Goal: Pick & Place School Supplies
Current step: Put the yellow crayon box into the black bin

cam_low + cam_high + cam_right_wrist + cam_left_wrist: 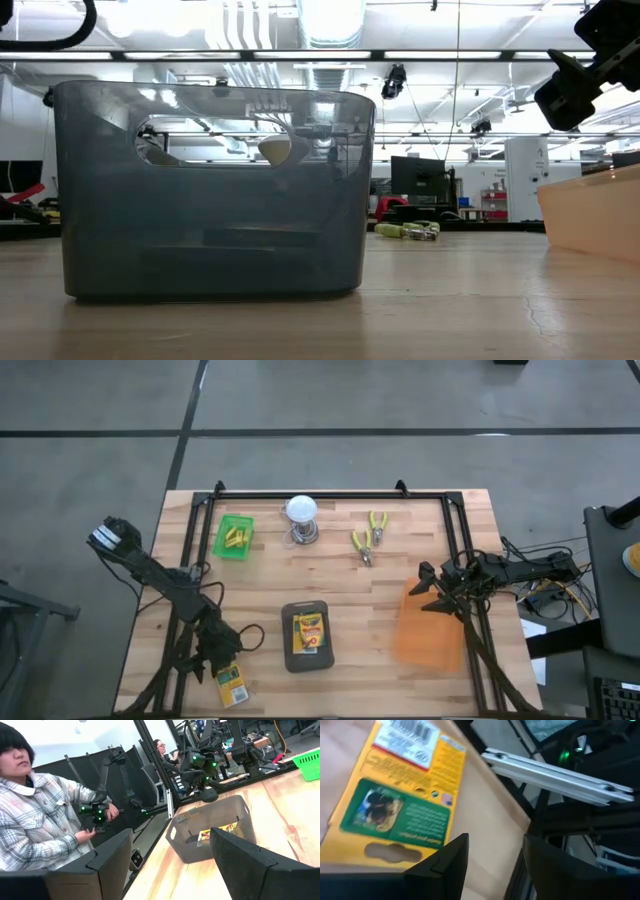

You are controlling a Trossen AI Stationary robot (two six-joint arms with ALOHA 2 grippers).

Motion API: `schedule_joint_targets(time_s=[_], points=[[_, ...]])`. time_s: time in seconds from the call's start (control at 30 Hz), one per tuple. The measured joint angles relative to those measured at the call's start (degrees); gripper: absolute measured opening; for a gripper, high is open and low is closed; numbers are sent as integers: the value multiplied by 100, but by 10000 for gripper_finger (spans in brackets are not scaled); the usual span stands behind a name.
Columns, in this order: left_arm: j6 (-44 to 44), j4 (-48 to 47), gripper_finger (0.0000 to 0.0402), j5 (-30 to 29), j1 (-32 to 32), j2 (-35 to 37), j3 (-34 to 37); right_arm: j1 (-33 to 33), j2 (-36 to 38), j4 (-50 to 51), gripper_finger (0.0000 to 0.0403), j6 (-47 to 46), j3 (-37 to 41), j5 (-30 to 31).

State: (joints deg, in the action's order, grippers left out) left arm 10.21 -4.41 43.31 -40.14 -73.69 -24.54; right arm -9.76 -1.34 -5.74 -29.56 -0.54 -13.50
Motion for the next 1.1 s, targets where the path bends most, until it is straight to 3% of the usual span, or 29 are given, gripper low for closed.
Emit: schedule_joint_targets(time_s=[0.4, 0.67, 0.87, 1.1], points=[[744, 64, 193, -277, -5, 0, 103, 0, 0, 0, 267, 0, 0, -1], [252, 340, 193, -355, -5, -61, 103, 2, 2, 0, 261, 0, 0, 0], [225, 506, 193, -447, 0, -485, 71, 2, 3, 0, 258, 0, 0, 0], [182, 738, 193, -90, 0, -1211, -281, 1, 9, 0, 260, 0, 0, -1]])
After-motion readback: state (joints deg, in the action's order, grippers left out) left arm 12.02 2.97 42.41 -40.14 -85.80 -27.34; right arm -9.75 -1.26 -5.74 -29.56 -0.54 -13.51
